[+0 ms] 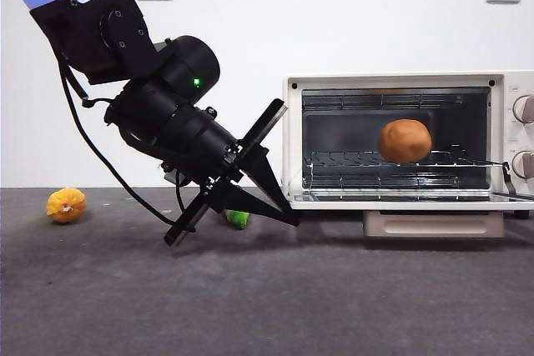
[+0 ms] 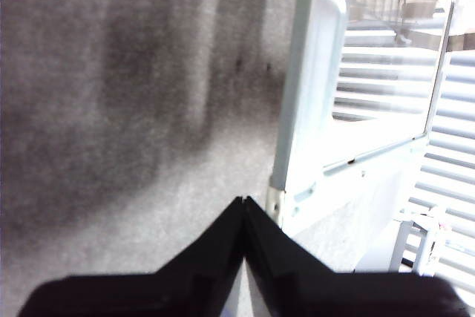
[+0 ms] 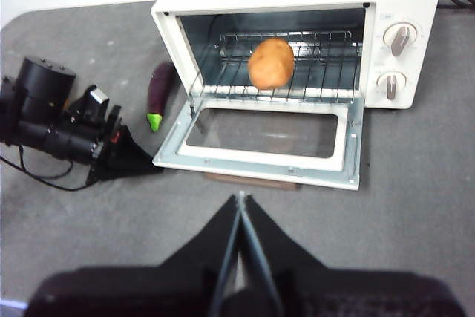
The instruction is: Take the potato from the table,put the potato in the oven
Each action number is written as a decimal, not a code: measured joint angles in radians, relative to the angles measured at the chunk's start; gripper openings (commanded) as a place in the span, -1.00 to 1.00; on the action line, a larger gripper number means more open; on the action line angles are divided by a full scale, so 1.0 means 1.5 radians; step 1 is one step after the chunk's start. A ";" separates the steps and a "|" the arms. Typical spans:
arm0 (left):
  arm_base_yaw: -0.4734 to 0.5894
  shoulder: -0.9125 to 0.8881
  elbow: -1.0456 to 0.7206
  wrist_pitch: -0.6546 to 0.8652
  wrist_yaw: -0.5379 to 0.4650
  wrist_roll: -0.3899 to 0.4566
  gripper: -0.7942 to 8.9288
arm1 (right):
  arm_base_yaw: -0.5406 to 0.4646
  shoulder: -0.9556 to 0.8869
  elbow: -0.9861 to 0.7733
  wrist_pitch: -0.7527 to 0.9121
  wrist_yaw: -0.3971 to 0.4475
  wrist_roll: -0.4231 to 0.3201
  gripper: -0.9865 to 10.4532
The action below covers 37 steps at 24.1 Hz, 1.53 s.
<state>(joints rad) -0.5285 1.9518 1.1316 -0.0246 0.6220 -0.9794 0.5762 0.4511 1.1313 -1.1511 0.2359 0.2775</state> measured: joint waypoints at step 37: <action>-0.003 0.001 0.173 0.094 0.008 -0.098 -0.85 | 0.000 0.000 0.000 -0.006 0.000 0.000 -0.85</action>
<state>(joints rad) -0.5331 1.9533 1.3911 0.1169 0.6338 -1.1271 0.5762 0.4511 1.1313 -1.1595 0.2359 0.2775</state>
